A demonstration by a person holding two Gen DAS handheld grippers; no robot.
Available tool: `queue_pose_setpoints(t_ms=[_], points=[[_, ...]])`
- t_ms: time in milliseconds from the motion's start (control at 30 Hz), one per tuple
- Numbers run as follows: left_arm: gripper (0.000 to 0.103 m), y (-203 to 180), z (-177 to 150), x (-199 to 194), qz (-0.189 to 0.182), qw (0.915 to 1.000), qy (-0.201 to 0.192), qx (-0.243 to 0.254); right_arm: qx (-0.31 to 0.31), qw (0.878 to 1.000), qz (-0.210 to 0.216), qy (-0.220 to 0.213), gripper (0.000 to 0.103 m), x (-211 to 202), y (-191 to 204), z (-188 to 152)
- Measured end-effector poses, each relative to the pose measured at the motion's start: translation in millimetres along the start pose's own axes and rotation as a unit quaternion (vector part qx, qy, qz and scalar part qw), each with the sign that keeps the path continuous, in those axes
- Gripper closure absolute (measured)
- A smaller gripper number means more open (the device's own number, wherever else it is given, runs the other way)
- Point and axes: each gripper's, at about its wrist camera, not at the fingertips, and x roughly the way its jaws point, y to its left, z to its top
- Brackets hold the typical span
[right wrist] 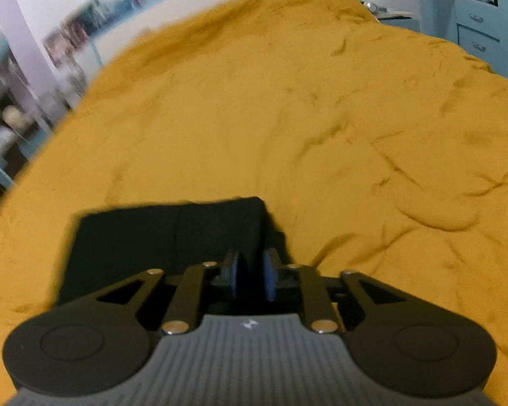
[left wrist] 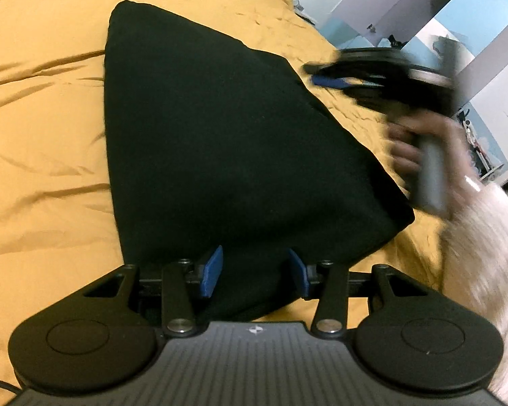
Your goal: Fold small clothes
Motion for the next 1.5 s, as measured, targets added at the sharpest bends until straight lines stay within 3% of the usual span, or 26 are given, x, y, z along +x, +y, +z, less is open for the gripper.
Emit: queue_pose_setpoints(t_ms=[67,167,300,400,500,567,600,633,700,800,900,967,1033,1067,1200,1300,1467,1500], points=[[0.05,2.7,-0.6,-0.5,-0.002,1.0,0.0,-0.007,-0.009,0.999,0.042,0.002,0.089,-36.6,6.6,-14.1],[0.05,-0.2,-4.5,-1.9,0.004,1.0,-0.004,-0.001,-0.062,0.996,0.056,0.03,0.089,-70.1,16.7,-48.4],[0.05,-3.8,-10.7,-11.0,0.008,1.0,0.0,-0.004,-0.092,0.992,0.03,0.075,0.092,-83.9,2.3,-87.9],[0.05,-0.7,-19.6,-19.0,0.017,0.9999,0.001,0.003,-0.067,0.995,-0.005,0.07,0.103,-87.4,-28.0,-102.4],[0.052,11.5,-23.8,-32.4,0.003,0.9992,0.0,-0.039,-0.006,0.997,0.013,0.07,0.103,-98.4,-49.5,-99.9],[0.054,18.1,-22.0,-47.8,-0.013,0.9974,-0.018,-0.069,-0.03,0.998,0.01,0.051,0.103,-111.9,-43.6,-97.7],[0.054,20.1,-20.5,-53.6,-0.014,0.9968,-0.028,-0.073,-0.046,0.998,0.013,0.039,0.094,-119.4,-37.0,-98.7],[0.054,21.4,-19.1,-56.1,-0.006,0.9965,-0.036,-0.075,-0.055,0.998,0.02,0.031,0.077,-124.8,-31.2,-100.0],[0.054,26.6,-18.9,-54.4,0.01,0.9962,-0.037,-0.079,-0.066,0.997,0.03,0.025,0.062,-126.5,-24.1,-104.1],[0.056,37.8,-24.0,-43.4,0.01,0.9955,-0.019,-0.092,-0.079,0.996,0.01,0.044,0.065,-122.5,-21.9,-111.8],[0.061,43.4,-27.4,-49.6,0.001,0.9948,-0.036,-0.095,-0.068,0.996,0.021,0.049,0.066,-127.7,-26.6,-115.4],[0.059,50.7,-32.0,-63.8,-0.02,0.9919,-0.064,-0.108,-0.067,0.996,0.045,0.026,0.058,-138.4,-27.2,-103.8],[0.051,59.0,-34.2,-71.8,-0.024,0.9893,-0.081,-0.119,-0.06,0.997,0.057,0.0,0.039,-143.7,-31.8,-84.5],[0.05,65.0,-34.8,-74.5,-0.027,0.9875,-0.086,-0.129,-0.053,0.996,0.068,-0.005,0.036,-142.3,-36.7,-73.5],[0.05,84.3,-34.8,-75.1,-0.068,0.9778,-0.091,-0.175,0.006,0.989,0.143,0.023,0.035,-106.1,-71.1,-32.5],[0.05,90.8,-33.8,-62.3,-0.093,0.9753,-0.067,-0.189,0.071,0.985,0.155,0.036,0.035,-65.6,-100.7,-13.1],[0.048,97.3,-22.6,-35.5,-0.098,0.9735,-0.038,-0.203,0.141,0.971,0.181,0.068,0.032,-8.2,-127.1,-0.4],[0.046,99.5,-18.2,-29.6,-0.104,0.9719,-0.032,-0.208,0.153,0.966,0.192,0.077,0.027,0.9,-128.7,0.1]])
